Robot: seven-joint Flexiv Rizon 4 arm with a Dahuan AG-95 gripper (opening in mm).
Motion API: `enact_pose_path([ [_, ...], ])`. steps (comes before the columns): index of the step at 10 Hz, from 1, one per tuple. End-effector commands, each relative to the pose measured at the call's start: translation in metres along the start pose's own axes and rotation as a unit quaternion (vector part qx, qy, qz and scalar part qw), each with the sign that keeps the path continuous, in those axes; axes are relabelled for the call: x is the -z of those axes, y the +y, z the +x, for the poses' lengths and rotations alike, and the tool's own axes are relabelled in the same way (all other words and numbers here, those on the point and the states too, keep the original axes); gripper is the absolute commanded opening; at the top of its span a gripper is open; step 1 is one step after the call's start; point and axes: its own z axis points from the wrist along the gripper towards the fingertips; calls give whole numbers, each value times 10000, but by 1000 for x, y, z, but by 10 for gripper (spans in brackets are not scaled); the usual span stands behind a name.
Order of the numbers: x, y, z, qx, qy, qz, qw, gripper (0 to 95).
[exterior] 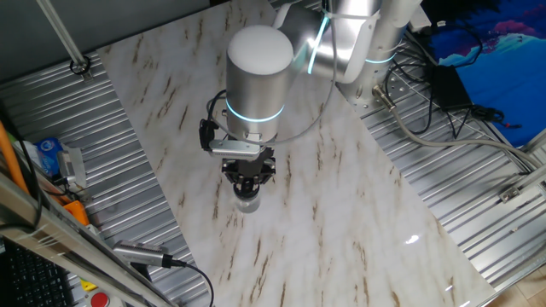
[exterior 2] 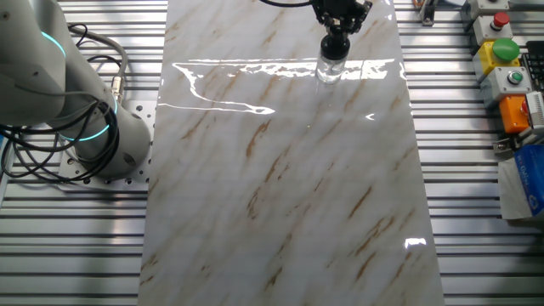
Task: Screw the lid onto the jar
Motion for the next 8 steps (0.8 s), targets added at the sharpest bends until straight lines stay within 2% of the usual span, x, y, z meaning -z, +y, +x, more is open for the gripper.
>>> enact_pose_path([
  [1,0,0,0,-16,-23,-7,10000,0],
  [3,-1,-1,1,-36,-30,-10,10000,0],
  [8,-3,-3,2,-517,-2,73,9986,0],
])
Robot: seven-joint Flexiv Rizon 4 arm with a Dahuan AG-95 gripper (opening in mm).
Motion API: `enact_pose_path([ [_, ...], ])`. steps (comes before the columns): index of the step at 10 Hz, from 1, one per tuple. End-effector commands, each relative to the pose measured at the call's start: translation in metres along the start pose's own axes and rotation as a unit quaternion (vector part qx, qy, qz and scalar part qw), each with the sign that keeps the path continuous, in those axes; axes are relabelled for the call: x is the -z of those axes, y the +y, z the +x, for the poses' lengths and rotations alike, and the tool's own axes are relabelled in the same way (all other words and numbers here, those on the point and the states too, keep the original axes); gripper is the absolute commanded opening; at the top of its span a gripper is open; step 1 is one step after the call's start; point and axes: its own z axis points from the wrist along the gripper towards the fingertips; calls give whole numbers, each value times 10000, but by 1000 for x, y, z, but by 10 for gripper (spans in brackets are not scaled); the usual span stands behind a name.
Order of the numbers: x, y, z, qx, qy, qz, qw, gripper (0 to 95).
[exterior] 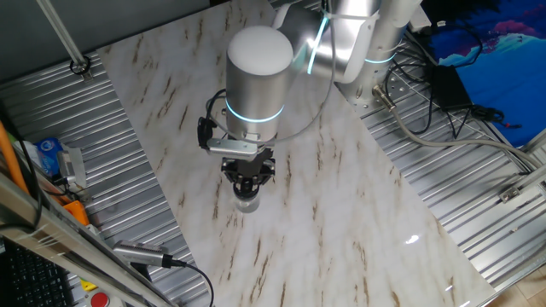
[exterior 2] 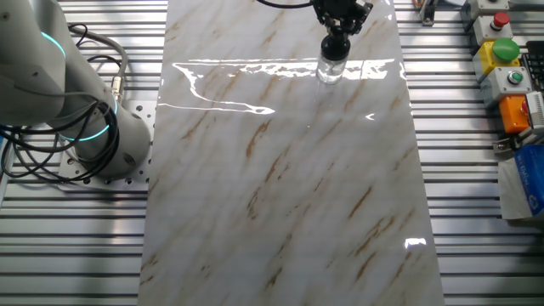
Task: Screw the lid onto the jar
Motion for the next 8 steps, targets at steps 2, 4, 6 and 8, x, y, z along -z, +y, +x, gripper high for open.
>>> enact_pose_path([
  [2,-2,-1,2,-561,-79,122,9983,0],
  [4,-2,-1,2,-962,-174,143,9951,0],
  [6,-2,-1,2,-1316,-226,227,9908,0],
  [8,-3,-1,3,-1443,-235,277,9889,0],
])
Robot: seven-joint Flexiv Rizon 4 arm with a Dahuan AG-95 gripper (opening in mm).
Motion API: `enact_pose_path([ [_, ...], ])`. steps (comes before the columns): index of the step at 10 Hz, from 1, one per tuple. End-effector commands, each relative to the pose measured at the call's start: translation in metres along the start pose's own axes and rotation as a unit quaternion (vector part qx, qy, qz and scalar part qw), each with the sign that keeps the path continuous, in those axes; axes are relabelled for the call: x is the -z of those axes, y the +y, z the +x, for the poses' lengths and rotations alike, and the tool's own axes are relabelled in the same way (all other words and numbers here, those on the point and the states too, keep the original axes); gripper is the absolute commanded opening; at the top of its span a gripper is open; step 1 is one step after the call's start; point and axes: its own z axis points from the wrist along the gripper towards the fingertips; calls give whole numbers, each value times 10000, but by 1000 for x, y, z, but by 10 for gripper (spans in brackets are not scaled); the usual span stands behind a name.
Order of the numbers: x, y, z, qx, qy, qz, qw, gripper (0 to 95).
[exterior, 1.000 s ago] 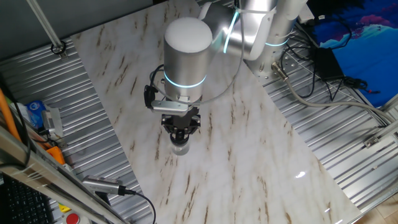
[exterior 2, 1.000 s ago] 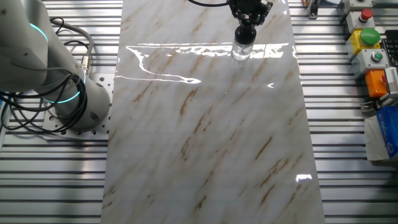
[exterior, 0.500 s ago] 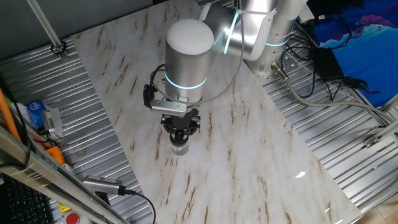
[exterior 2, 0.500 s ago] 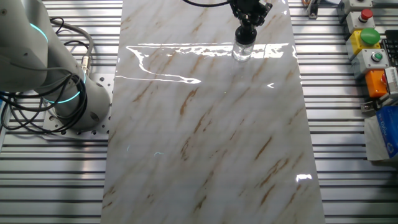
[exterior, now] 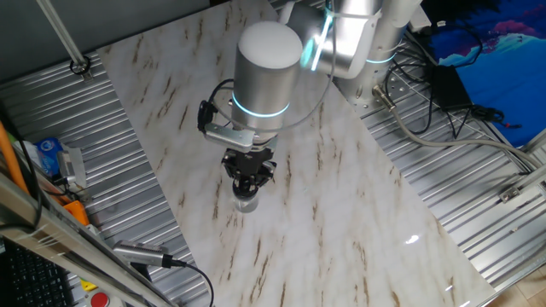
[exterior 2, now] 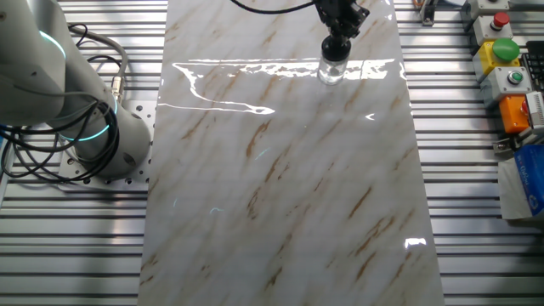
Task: Screw the lid onto the jar
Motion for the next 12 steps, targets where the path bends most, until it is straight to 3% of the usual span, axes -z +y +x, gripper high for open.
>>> enact_pose_path([
  [1,-3,-1,1,-182,-31,67,9998,0],
  [2,-3,-1,1,-170,-5,97,9998,0],
  [4,-2,-3,0,123,7,116,9999,380],
  [5,-2,-3,-1,289,-9,106,9995,760],
  [6,-1,-3,-1,490,-18,109,9987,760],
  [7,-1,-3,-1,594,-25,109,9982,950],
  [10,-1,-3,-1,726,-47,119,9973,950],
  [12,2,-1,-2,1274,-37,120,9918,950],
])
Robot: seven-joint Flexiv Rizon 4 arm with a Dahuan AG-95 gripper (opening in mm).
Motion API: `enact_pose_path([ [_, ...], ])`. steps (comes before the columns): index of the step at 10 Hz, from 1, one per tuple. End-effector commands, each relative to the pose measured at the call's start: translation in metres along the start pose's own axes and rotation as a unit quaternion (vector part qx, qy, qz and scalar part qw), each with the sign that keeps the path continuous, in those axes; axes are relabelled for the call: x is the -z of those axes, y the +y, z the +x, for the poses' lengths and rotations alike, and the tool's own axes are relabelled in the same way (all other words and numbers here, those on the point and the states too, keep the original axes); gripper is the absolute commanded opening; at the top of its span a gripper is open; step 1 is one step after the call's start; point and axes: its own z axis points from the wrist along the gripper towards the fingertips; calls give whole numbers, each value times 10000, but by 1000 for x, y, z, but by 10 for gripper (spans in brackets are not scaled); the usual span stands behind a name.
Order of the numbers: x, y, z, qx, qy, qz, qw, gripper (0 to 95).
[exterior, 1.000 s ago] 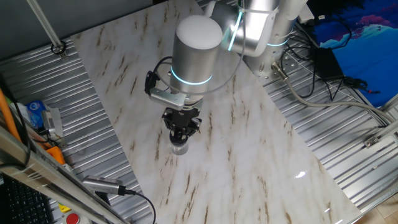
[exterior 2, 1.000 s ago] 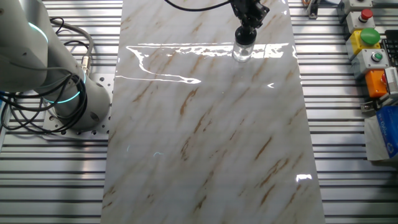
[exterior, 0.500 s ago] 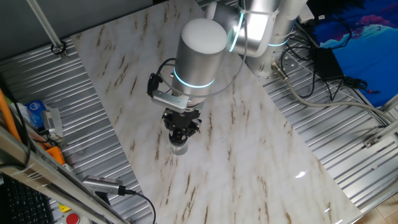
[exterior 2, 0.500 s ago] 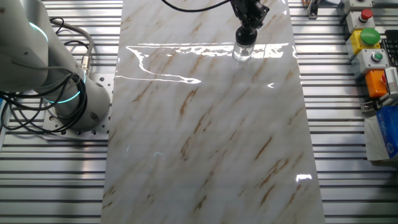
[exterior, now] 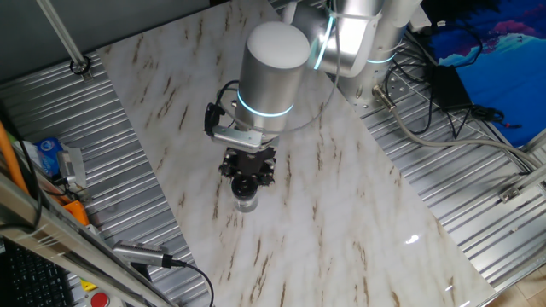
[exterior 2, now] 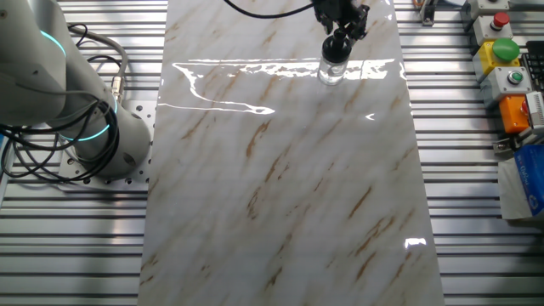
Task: Screw the lid onto the jar
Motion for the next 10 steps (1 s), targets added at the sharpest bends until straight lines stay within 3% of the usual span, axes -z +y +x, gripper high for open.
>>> enact_pose_path([
  [1,4,3,-2,793,20,-2,9968,950],
  [3,5,4,-3,1553,11,-31,9879,950],
  [4,6,4,-4,1783,15,-35,9840,760],
  [5,6,4,-4,1834,10,-57,9830,760],
  [6,6,4,-4,1905,24,-113,9816,380],
  [8,6,4,-4,1997,47,-182,9797,380],
  [9,6,5,-4,1996,65,-218,9796,190],
  [10,6,4,-4,1983,81,-251,9798,190],
])
